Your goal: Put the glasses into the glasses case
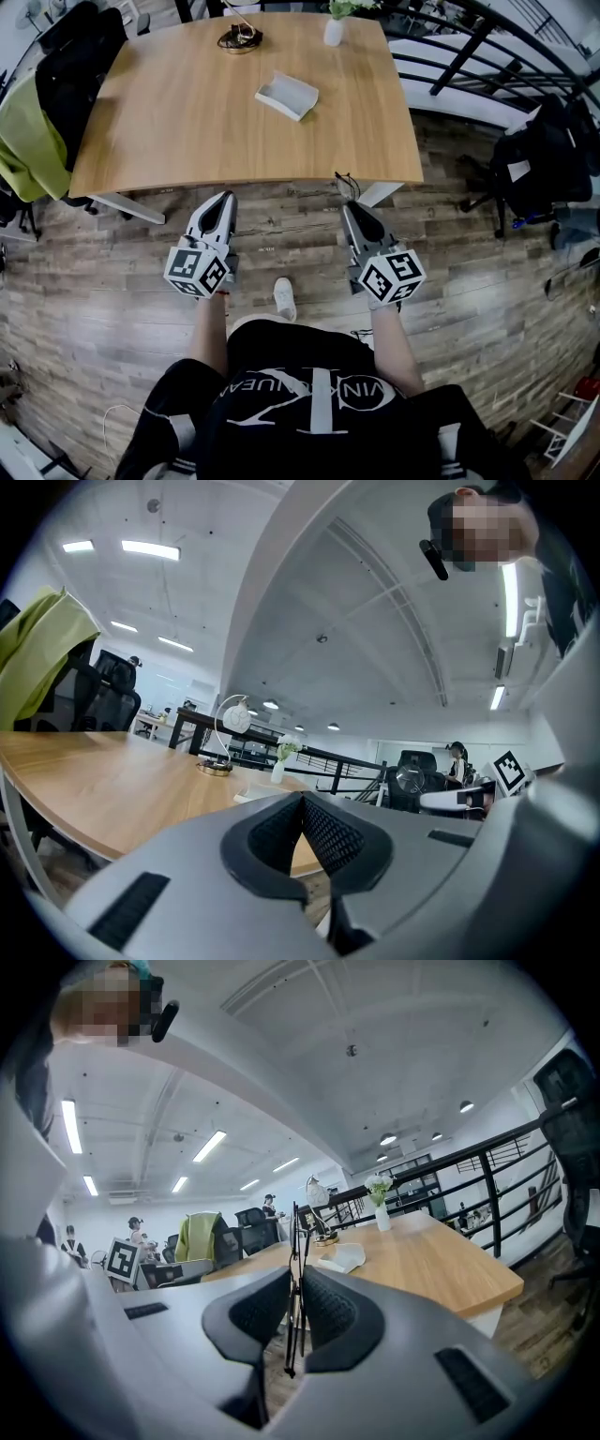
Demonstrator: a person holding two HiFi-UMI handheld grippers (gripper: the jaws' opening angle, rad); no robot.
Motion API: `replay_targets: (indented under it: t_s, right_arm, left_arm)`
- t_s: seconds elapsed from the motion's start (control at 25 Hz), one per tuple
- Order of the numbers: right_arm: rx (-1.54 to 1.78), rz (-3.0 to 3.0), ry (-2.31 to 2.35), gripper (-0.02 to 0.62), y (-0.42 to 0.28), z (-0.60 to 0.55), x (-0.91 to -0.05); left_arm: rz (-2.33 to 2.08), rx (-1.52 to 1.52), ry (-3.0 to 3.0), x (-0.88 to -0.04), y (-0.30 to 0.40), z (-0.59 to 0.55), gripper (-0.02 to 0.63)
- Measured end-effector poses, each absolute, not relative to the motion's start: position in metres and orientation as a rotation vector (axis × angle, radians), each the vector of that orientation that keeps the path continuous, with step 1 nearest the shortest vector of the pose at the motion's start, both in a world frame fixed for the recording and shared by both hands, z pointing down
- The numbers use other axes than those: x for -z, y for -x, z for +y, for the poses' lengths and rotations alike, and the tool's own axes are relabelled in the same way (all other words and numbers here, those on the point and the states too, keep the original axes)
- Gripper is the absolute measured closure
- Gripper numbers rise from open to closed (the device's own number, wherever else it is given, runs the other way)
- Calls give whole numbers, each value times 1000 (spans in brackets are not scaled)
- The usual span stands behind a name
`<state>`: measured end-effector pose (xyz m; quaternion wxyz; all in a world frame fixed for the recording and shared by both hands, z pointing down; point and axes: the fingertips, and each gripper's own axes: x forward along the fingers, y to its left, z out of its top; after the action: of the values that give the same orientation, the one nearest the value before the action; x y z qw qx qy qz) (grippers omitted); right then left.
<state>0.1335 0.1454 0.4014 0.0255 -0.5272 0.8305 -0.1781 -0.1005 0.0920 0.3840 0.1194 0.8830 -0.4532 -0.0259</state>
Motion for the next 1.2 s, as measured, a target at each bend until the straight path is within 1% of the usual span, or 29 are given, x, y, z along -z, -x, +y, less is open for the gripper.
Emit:
replay_targets:
  t_s: [0.52,1.2]
  right_arm:
    - [586,2550,1645,543,-116,74,-417]
    - [634,2521,1599,543,-101,60,-424]
  left_arm:
    - [-1291,50,-2583,-399,113,19,591]
    - [-1297,15,-2560,-414,129,18,591]
